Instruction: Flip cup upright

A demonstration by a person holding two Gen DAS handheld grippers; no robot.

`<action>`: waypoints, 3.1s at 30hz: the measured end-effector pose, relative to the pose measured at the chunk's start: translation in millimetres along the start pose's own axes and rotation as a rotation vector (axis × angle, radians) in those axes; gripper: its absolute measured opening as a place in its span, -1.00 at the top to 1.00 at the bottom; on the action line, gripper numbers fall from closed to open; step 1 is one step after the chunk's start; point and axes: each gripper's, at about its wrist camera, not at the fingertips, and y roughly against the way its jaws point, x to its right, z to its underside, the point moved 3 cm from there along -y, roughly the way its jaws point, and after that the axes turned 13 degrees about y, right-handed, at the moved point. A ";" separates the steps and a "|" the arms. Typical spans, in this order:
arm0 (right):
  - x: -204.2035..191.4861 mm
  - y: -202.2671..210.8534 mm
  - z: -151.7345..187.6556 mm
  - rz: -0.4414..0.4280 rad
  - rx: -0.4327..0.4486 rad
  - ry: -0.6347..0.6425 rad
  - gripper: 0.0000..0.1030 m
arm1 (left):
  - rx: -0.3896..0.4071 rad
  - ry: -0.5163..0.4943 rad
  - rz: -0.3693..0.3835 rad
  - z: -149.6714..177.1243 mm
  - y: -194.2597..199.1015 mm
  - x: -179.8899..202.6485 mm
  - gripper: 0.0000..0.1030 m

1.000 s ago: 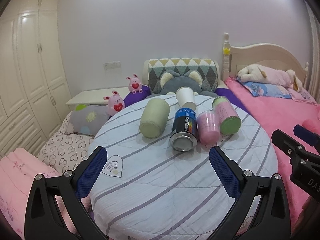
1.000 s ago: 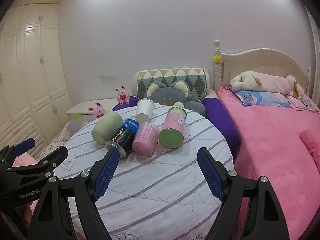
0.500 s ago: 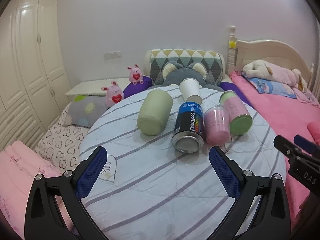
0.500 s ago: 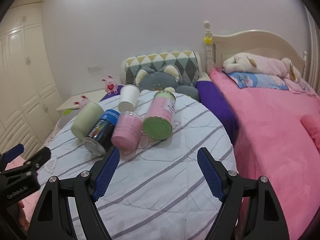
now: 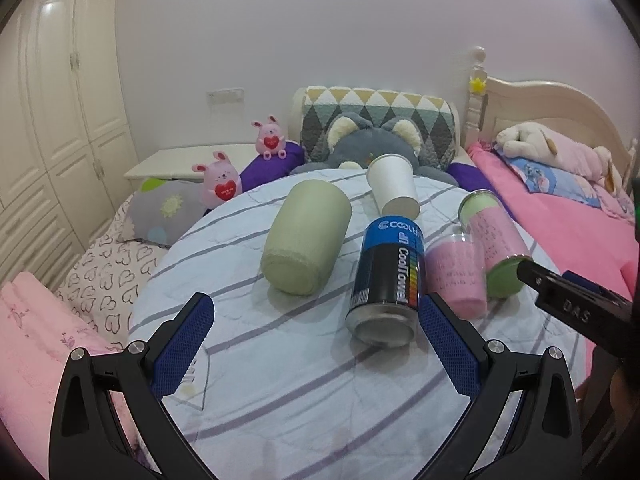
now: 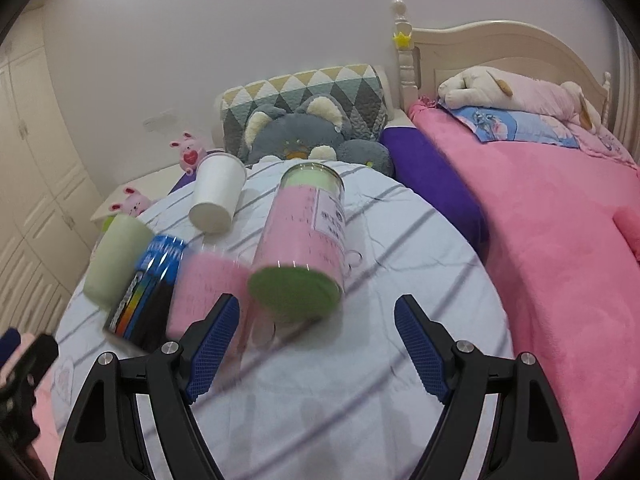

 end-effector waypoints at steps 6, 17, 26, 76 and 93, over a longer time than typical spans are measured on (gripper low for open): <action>3.2 -25.2 -12.7 0.003 -0.033 -0.016 -0.58 | -0.018 -0.006 -0.025 -9.2 -24.0 6.0 -1.00; 2.0 -57.0 -20.7 -0.066 -0.095 -0.045 -0.58 | -0.039 -0.017 -0.042 -12.1 -42.8 9.8 -1.00; 7.5 -63.5 -15.8 -0.099 -0.111 -0.080 -0.57 | -0.043 -0.028 -0.040 -10.7 -42.1 13.7 -1.00; -84.1 78.4 102.4 -0.181 -0.123 0.098 -0.38 | -0.046 0.001 -0.028 53.5 83.0 -62.7 -1.00; -122.5 79.8 92.9 -0.245 -0.082 0.140 -0.53 | -0.056 0.075 -0.054 43.5 74.2 -88.8 -1.00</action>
